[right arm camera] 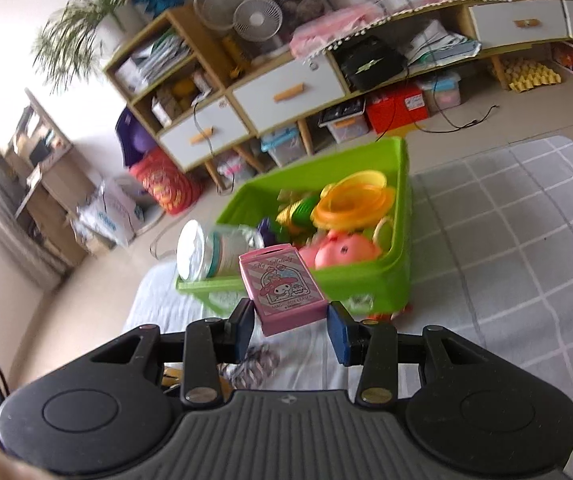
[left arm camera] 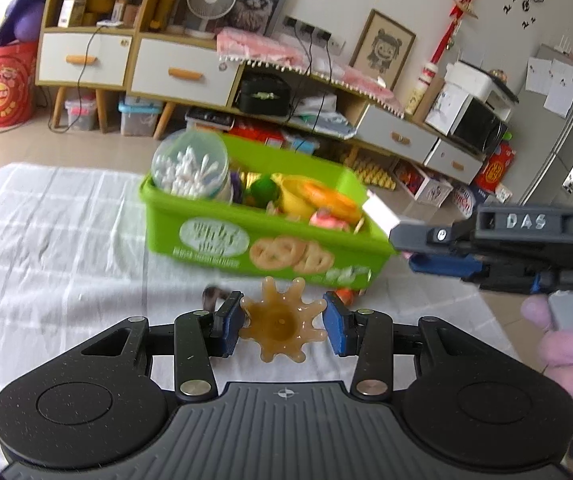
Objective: Organize rigid objects
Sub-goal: 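Lift the tan toy and pink box and carry both over the bin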
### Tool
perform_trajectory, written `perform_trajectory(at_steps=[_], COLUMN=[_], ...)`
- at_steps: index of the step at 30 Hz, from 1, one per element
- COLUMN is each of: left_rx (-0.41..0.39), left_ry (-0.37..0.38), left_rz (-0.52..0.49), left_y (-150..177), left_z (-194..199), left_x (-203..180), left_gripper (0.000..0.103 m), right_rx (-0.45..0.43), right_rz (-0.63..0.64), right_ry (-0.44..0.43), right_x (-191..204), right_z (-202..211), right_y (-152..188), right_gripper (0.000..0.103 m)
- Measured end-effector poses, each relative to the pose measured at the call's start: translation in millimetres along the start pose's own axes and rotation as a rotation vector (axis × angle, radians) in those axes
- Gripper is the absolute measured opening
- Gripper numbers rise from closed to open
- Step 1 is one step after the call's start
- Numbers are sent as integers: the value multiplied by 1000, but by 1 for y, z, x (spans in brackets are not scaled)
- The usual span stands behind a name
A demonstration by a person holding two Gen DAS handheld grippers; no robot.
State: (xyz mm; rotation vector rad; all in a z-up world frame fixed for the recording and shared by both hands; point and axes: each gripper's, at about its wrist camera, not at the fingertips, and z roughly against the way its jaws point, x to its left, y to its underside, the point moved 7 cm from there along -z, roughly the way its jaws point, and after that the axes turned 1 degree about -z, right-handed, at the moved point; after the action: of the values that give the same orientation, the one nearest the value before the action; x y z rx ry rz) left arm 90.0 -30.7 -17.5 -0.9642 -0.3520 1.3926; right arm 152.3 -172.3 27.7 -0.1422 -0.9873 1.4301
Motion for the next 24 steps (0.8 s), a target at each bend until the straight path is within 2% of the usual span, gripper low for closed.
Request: perform_trajectory(at_steps=[6, 11, 17, 24], left_rx=[-68, -95, -88, -78], left_ry=[12, -1, -53, -82], left_rz=[7, -3, -13, -20], left_y=[-37, -63, -73, -72], left_z=[-9, -33, -63, -80], left_x=[-14, -19, -13, -7], left_gripper=[48, 48, 48, 48], right_rx=[-48, -70, -79, -90], right_rz=[-88, -135, -149, -151], right_ry=[-2, 3, 7, 9], right_x=[-20, -31, -37, -40], right_z=[-6, -12, -19, -24], right_y=[-18, -28, -32, -33], right_gripper=[20, 20, 20, 20])
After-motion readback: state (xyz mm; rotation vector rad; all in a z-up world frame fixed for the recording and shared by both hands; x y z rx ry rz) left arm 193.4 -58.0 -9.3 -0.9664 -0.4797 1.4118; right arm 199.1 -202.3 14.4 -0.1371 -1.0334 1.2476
